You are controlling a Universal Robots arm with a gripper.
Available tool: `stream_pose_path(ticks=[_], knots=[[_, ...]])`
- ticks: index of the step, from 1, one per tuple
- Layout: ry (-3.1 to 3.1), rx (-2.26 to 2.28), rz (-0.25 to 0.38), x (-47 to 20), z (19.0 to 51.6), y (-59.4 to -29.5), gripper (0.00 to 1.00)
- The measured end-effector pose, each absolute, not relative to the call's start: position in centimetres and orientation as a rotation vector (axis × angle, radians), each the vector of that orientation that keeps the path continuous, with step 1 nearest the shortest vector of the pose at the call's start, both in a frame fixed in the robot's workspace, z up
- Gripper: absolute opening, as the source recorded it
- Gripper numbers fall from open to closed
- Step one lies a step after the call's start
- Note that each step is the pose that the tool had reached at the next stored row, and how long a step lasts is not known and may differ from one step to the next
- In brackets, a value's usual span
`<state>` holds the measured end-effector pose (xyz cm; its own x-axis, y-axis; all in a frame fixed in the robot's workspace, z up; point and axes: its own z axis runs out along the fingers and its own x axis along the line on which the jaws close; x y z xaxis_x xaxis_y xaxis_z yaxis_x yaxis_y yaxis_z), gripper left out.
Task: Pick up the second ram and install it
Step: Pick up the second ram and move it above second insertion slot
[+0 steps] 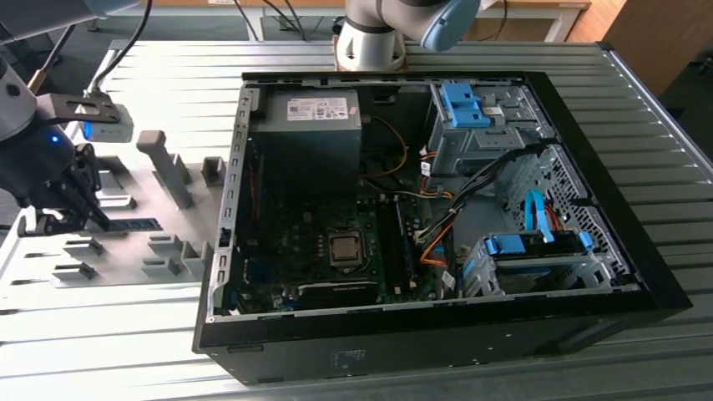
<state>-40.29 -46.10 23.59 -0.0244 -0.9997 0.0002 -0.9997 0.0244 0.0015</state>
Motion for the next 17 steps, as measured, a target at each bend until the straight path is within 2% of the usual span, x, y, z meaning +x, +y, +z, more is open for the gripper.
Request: stream_pose_path(ticks=[17], knots=[[-2.248,2.193,-0.002,-40.29,24.04,-46.1,0.14]])
